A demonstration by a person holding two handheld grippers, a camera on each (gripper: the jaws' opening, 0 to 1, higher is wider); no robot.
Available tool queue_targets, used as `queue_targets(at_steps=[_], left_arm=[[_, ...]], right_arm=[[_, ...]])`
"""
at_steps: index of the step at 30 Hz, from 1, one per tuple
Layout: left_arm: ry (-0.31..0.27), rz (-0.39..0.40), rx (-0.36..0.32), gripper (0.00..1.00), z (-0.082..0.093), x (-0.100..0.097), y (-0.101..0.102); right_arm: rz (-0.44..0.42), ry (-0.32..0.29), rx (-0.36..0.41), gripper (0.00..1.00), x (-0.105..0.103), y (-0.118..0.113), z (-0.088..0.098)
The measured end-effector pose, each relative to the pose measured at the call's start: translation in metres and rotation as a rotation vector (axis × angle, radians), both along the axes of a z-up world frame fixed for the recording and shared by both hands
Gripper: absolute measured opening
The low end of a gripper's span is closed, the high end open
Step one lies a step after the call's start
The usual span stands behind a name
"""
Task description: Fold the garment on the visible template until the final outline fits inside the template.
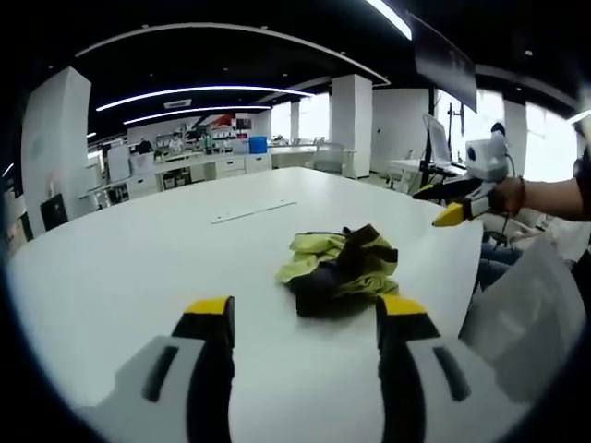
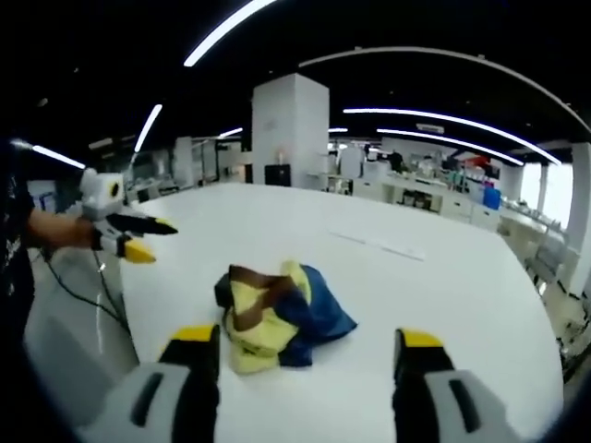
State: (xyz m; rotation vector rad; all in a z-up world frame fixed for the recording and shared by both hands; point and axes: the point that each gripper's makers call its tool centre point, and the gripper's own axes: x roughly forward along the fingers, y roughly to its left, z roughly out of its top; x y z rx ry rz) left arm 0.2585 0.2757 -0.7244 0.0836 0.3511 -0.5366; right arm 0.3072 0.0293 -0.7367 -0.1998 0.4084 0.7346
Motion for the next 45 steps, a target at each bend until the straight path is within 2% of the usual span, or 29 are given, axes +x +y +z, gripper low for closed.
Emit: queue_targets(at_steps=[1, 5, 7, 9, 11, 13, 15, 17, 20, 24, 26, 36, 38, 41, 45], left_arm=[[-0.001, -0.003, -0.007, 0.58, -0.001, 0.001, 0.0], [0.009, -0.015, -0.01, 0.56, -0.01, 0.009, 0.002], [0.001, -0.017, -0.005, 0.54, -0.009, 0.01, 0.002], [0.013, -0.013, -0.039, 0.53, -0.012, 0.015, 0.002], [0.017, -0.013, -0.053, 0.51, -0.014, 0.019, 0.0], [0.01, -0.014, -0.043, 0.51, -0.012, 0.021, -0.003], [0.015, -0.017, -0.041, 0.5, -0.016, 0.028, 0.0], [0.017, -0.026, -0.043, 0.49, -0.017, 0.028, -0.005], [0.028, -0.052, -0.037, 0.45, -0.025, 0.039, -0.011], [0.051, -0.097, -0.063, 0.34, -0.033, 0.045, -0.025], [0.061, -0.118, -0.045, 0.3, -0.04, 0.049, -0.03], [0.097, -0.181, -0.051, 0.26, -0.057, 0.064, -0.047], [0.11, -0.205, -0.043, 0.23, -0.062, 0.064, -0.049], [0.141, -0.249, -0.082, 0.22, -0.065, 0.063, -0.056], [0.153, -0.282, -0.06, 0.22, -0.071, 0.059, -0.064]], right_arm=[[0.013, 0.003, -0.025, 0.76, 0.001, 0.002, -0.004], [0.035, 0.032, -0.026, 0.74, 0.008, 0.013, -0.016], [0.054, 0.027, -0.056, 0.72, 0.014, 0.016, -0.024], [0.06, 0.034, -0.064, 0.68, 0.018, 0.018, -0.029], [0.068, 0.048, -0.065, 0.61, 0.021, 0.021, -0.035], [0.064, 0.045, -0.101, 0.52, 0.027, 0.019, -0.042], [0.068, 0.05, -0.109, 0.49, 0.029, 0.022, -0.045], [0.074, 0.056, -0.106, 0.45, 0.031, 0.024, -0.048], [0.07, 0.063, -0.112, 0.38, 0.036, 0.024, -0.055], [0.089, 0.067, -0.137, 0.36, 0.038, 0.026, -0.061], [0.103, 0.052, -0.146, 0.33, 0.04, 0.029, -0.061], [0.147, 0.077, -0.158, 0.24, 0.045, 0.031, -0.07], [0.155, 0.071, -0.169, 0.22, 0.047, 0.032, -0.072], [0.171, 0.075, -0.165, 0.18, 0.05, 0.034, -0.073], [0.184, 0.085, -0.172, 0.11, 0.053, 0.034, -0.077]])
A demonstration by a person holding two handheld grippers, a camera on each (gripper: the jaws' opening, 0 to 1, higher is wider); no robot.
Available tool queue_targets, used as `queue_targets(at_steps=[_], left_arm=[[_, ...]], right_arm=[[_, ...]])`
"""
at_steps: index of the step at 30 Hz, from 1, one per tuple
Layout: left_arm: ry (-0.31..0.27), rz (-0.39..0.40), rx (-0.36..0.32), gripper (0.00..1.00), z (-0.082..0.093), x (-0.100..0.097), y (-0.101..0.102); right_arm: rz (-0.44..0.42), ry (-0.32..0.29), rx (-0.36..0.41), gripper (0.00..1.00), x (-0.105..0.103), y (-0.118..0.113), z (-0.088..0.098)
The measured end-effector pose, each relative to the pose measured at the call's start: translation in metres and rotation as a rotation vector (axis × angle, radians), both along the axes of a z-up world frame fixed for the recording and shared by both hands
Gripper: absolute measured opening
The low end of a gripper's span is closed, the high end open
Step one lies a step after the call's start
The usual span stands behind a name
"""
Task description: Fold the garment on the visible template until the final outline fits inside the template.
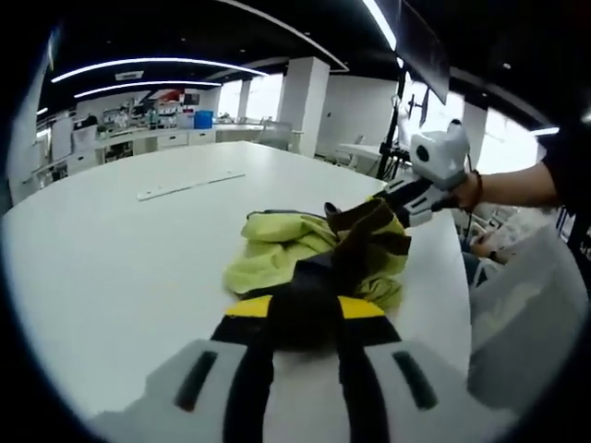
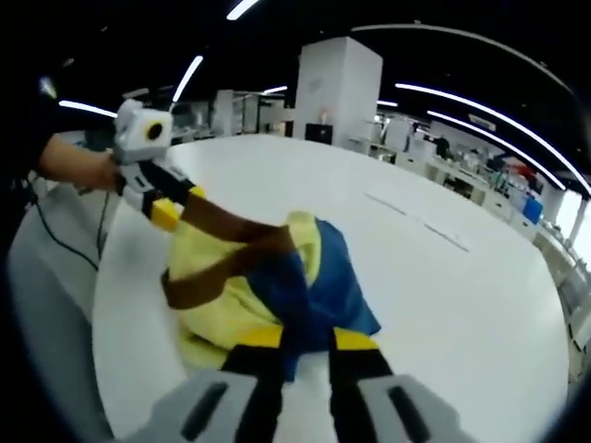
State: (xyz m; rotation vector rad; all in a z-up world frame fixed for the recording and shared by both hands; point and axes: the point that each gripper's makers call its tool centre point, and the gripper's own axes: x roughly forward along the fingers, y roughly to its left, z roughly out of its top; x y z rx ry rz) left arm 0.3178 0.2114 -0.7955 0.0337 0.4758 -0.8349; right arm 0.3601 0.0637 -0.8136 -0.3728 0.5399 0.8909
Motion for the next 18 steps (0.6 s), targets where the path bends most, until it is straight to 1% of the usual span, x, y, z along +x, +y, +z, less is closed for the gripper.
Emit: queue_targets(at_steps=[1, 3, 5, 7, 9, 11, 15, 18], left_arm=[[0.002, -0.005, 0.001, 0.21, -0.003, 0.002, 0.001], [0.026, -0.015, -0.004, 0.17, -0.006, 0.001, -0.001], [0.029, -0.017, -0.008, 0.09, -0.005, 0.0, -0.003], [0.036, -0.022, 0.004, 0.04, -0.008, -0.002, -0.002], [0.042, -0.018, 0.01, 0.0, -0.011, -0.002, 0.0], [0.037, -0.006, -0.002, 0.0, -0.011, -0.001, 0.003], [0.026, 0.004, 0.002, 0.0, -0.008, -0.001, 0.005], [0.006, 0.013, 0.003, 0.0, -0.003, -0.001, 0.008]], right_arm=[[0.004, 0.004, 0.001, 0.09, 0.0, 0.0, -0.001], [0.009, 0.01, -0.003, 0.05, -0.001, 0.001, -0.002], [0.015, 0.011, -0.009, 0.04, -0.002, 0.0, -0.003], [0.017, 0.012, -0.013, 0.0, -0.002, 0.0, -0.004], [0.015, 0.012, -0.011, 0.0, -0.002, 0.0, -0.003], [0.012, 0.009, -0.005, 0.0, 0.0, -0.001, -0.002], [0.008, 0.007, 0.01, 0.0, 0.0, -0.001, 0.0], [0.006, 0.011, 0.038, 0.0, -0.004, 0.0, 0.008]])
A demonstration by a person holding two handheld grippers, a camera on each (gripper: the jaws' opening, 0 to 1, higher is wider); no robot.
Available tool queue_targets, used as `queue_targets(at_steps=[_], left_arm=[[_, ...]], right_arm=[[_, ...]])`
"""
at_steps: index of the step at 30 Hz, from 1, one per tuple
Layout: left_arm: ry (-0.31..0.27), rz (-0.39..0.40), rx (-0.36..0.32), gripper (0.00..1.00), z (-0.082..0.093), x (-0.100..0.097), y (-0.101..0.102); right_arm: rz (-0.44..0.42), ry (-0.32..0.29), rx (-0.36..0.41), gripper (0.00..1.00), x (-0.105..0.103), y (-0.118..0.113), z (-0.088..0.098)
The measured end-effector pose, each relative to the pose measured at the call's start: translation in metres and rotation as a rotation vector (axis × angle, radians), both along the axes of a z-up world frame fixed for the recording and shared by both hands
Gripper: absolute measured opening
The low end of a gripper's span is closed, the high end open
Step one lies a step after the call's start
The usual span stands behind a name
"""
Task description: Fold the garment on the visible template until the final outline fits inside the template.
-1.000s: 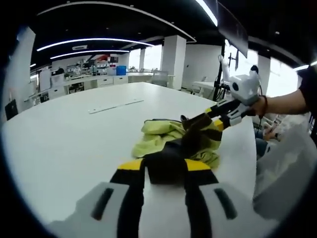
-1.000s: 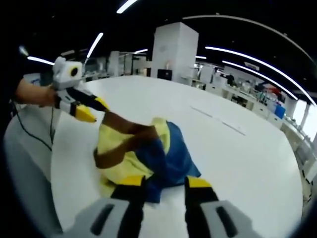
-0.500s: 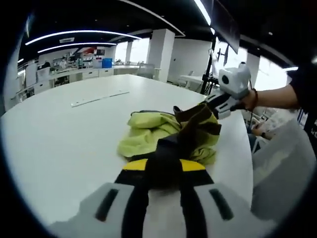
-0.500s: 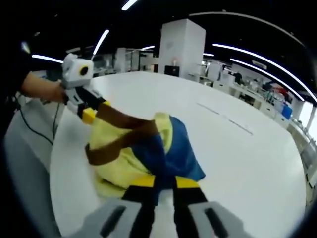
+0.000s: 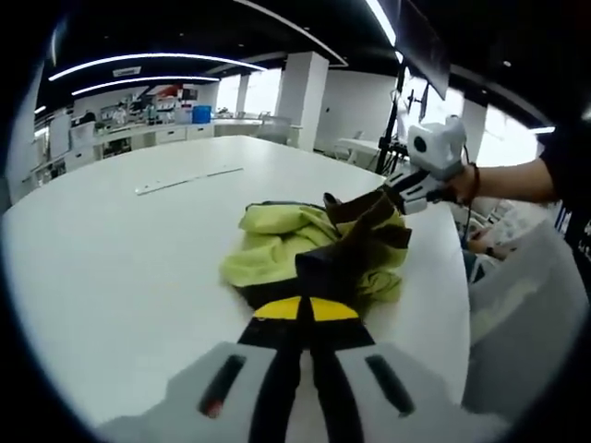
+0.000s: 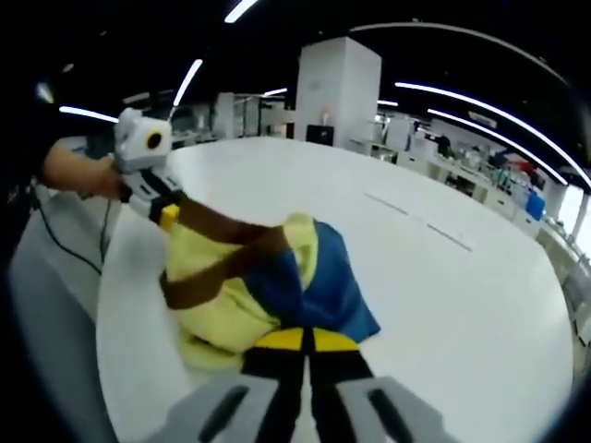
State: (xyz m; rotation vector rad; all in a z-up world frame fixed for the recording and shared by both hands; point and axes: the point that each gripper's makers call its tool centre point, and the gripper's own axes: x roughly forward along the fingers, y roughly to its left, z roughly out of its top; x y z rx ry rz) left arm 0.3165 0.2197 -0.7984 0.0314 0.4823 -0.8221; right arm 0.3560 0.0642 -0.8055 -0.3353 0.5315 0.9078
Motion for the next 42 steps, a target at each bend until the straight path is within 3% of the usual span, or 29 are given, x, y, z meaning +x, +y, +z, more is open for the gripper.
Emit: queue_targets(at_steps=[2, 11, 20, 24, 30, 33, 42], left_arm=[[0.003, 0.008, -0.017, 0.0, 0.005, -0.001, 0.001], [-0.084, 0.074, -0.056, 0.0, 0.045, -0.006, 0.01], [-0.159, 0.145, -0.103, 0.0, 0.086, -0.007, 0.024], [-0.18, 0.181, -0.107, 0.0, 0.096, -0.005, 0.038], [-0.208, 0.235, -0.132, 0.0, 0.114, -0.004, 0.058], [-0.202, 0.286, -0.239, 0.0, 0.126, 0.001, 0.069], [-0.239, 0.291, -0.22, 0.0, 0.14, 0.011, 0.086]], right_arm=[[0.011, 0.005, 0.018, 0.0, -0.004, 0.001, 0.004], [-0.006, 0.007, 0.095, 0.0, -0.016, -0.003, 0.03], [-0.03, -0.062, 0.14, 0.0, -0.016, -0.01, 0.066], [-0.052, -0.099, 0.166, 0.0, -0.014, -0.014, 0.084], [-0.074, -0.143, 0.18, 0.0, -0.011, -0.02, 0.106], [-0.074, -0.159, 0.174, 0.0, -0.011, -0.021, 0.117], [-0.063, -0.221, 0.13, 0.0, -0.002, -0.025, 0.137]])
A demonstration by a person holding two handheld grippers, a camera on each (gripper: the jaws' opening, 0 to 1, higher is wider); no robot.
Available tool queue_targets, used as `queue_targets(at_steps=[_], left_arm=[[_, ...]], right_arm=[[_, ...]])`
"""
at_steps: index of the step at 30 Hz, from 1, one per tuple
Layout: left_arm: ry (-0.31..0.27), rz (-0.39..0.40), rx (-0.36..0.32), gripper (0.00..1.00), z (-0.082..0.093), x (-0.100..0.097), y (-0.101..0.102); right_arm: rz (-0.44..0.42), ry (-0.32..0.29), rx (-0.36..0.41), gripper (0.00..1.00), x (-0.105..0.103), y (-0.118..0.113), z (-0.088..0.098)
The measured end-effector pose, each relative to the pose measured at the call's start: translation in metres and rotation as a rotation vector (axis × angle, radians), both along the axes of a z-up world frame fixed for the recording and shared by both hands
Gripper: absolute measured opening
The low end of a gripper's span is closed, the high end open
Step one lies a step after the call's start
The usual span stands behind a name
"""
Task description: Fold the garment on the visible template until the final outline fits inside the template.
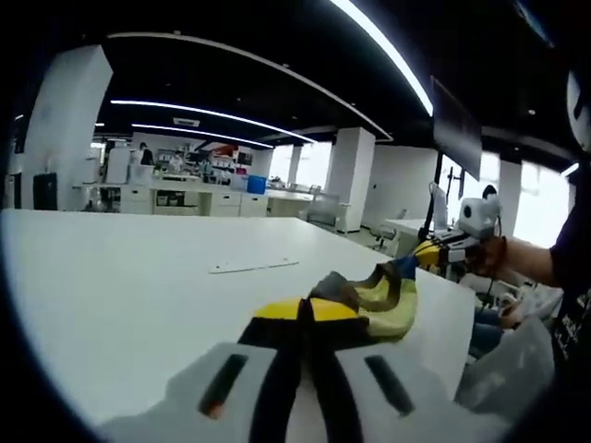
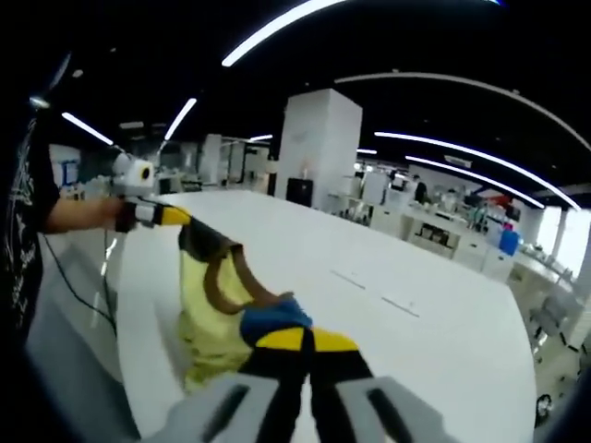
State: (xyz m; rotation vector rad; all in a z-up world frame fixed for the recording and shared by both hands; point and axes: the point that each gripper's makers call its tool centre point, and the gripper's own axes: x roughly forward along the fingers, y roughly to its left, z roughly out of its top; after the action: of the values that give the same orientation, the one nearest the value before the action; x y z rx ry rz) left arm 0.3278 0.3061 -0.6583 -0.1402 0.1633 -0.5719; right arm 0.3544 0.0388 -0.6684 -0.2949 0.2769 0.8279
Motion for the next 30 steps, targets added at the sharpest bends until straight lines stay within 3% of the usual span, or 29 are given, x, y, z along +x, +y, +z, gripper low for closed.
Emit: queue_targets(at_steps=[6, 9, 17, 24, 30], left_arm=[[-0.047, 0.006, 0.01, 0.0, 0.011, 0.022, 0.008], [-0.06, 0.027, 0.01, 0.0, 0.018, 0.031, -0.001], [-0.095, 0.116, -0.033, 0.0, 0.03, 0.068, -0.006], [-0.046, 0.16, -0.049, 0.0, 0.009, 0.105, 0.0], [0.001, 0.192, -0.046, 0.0, -0.011, 0.125, 0.003]], right_arm=[[-0.023, -0.016, -0.028, 0.0, 0.017, -0.004, 0.008], [-0.042, -0.027, -0.022, 0.0, 0.028, -0.004, 0.013], [-0.097, -0.019, -0.088, 0.0, 0.064, -0.005, 0.006], [-0.12, 0.007, -0.167, 0.0, 0.086, 0.006, -0.015], [-0.16, 0.02, -0.205, 0.0, 0.118, 0.008, -0.035]])
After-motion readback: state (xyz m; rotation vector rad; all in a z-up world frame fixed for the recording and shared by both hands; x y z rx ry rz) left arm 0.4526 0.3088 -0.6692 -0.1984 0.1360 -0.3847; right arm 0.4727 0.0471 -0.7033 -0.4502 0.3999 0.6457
